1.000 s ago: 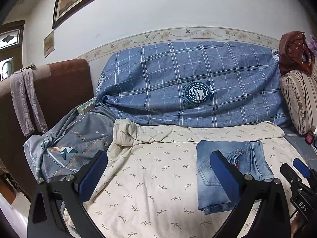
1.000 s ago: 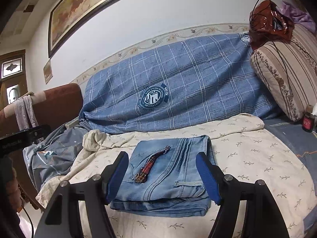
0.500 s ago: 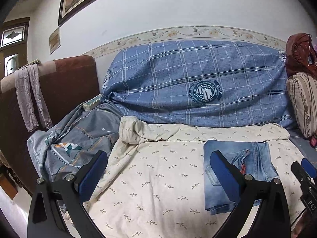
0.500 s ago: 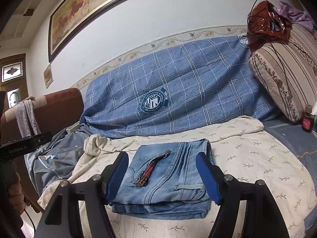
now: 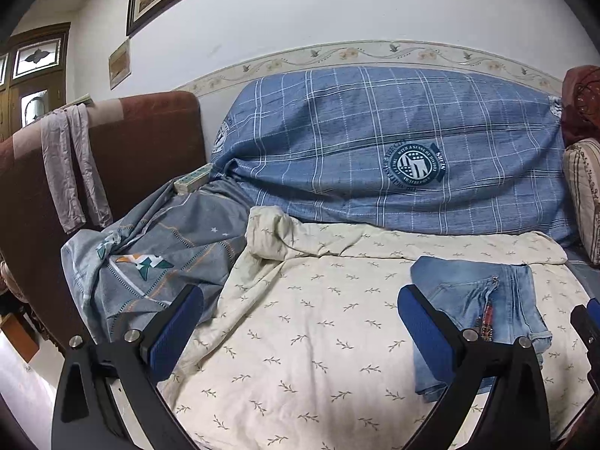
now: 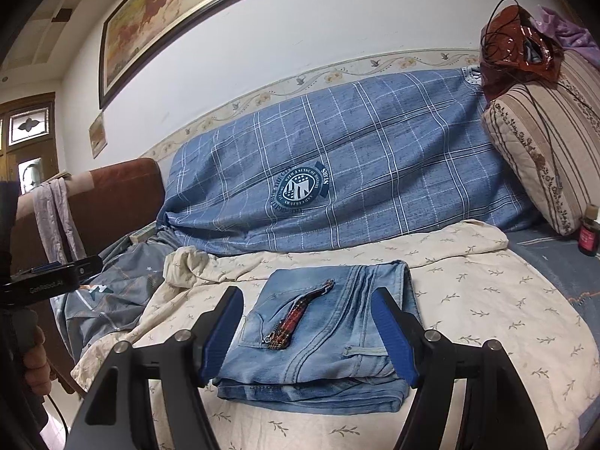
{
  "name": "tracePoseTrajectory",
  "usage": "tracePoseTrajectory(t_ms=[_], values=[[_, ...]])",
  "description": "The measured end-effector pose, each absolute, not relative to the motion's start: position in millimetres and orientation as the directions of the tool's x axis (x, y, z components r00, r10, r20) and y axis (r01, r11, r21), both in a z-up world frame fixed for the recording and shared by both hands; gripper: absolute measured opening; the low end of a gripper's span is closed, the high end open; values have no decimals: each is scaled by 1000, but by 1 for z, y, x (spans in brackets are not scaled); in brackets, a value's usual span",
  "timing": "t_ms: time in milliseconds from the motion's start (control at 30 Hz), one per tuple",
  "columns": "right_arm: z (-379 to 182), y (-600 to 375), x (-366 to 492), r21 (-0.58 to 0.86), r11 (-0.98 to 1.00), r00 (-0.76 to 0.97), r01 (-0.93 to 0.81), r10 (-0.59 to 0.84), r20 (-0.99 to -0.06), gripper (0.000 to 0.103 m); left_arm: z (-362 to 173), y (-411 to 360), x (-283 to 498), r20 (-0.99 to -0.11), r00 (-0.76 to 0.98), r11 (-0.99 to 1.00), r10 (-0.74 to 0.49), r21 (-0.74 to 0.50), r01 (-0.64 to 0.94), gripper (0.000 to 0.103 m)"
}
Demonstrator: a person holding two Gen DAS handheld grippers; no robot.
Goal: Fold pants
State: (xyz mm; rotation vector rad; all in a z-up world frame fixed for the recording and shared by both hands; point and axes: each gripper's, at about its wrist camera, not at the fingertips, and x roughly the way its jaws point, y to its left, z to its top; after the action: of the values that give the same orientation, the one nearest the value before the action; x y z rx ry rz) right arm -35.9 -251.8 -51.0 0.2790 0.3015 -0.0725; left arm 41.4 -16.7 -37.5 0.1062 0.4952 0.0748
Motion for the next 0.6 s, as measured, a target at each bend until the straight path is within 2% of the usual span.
tracePoseTrajectory(t_ms=[400,500,600], values=[[-54,-267,-33,287,947,941,141,-38,-338,74,-52,-16,57,-490,866,992,101,114,-51,103],[-61,-278,-25,302,940,923,159,-33,-384,74,-61,-22,67,-519,851,993,86,114,-31,103],[-70,-291,-12,320,930,897,179,-20,-442,74,-80,-34,84,-588,808,994,41,104,25,103]])
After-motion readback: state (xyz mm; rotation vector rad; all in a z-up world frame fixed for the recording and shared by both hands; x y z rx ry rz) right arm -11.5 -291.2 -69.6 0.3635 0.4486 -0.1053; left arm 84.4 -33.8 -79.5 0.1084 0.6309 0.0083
